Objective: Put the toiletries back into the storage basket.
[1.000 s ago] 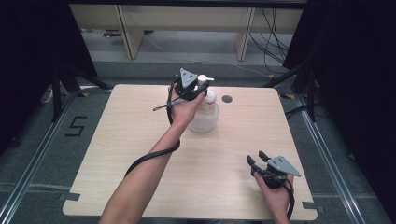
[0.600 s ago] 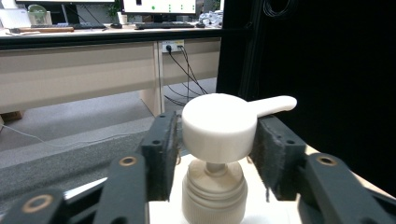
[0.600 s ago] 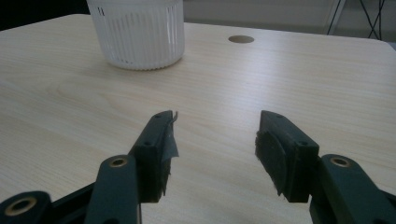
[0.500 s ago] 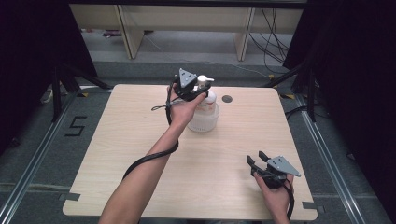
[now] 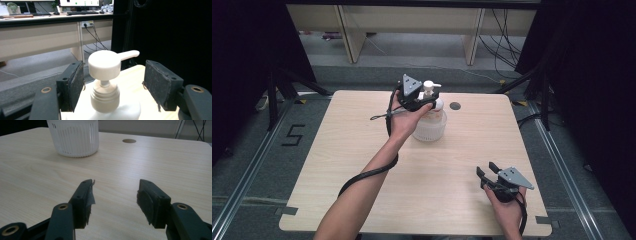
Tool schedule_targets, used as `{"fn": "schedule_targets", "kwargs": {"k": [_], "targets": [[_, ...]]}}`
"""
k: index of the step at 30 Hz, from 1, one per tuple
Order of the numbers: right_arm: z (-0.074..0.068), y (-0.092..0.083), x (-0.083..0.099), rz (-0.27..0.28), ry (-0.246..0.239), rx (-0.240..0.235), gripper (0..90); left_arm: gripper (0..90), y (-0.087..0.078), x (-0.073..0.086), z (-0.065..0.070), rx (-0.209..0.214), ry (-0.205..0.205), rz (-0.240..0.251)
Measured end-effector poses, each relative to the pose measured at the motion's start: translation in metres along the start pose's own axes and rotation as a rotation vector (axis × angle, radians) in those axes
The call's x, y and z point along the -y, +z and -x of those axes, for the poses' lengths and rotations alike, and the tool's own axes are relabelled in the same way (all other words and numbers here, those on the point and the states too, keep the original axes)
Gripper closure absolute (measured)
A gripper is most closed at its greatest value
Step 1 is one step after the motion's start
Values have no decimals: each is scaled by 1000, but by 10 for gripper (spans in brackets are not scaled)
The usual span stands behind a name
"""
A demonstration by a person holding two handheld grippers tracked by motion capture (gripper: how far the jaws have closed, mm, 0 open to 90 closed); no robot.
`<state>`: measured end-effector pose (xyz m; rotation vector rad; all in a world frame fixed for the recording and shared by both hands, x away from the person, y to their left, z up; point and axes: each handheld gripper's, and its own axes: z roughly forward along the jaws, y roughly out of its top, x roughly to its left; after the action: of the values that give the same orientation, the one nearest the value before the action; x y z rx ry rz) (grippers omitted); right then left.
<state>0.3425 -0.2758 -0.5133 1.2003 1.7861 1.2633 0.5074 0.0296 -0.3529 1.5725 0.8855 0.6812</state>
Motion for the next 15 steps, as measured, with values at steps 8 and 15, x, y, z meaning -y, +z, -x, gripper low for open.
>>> {"fn": "schedule_targets", "kwargs": {"k": [8, 15], "targets": [[-3, 1, 0, 0, 37, -8, 462, 332, -16, 6, -5, 11, -10, -6], [0, 0, 0, -2, 4, 0, 461, 335, -32, 17, -9, 22, -17, -17]]}}
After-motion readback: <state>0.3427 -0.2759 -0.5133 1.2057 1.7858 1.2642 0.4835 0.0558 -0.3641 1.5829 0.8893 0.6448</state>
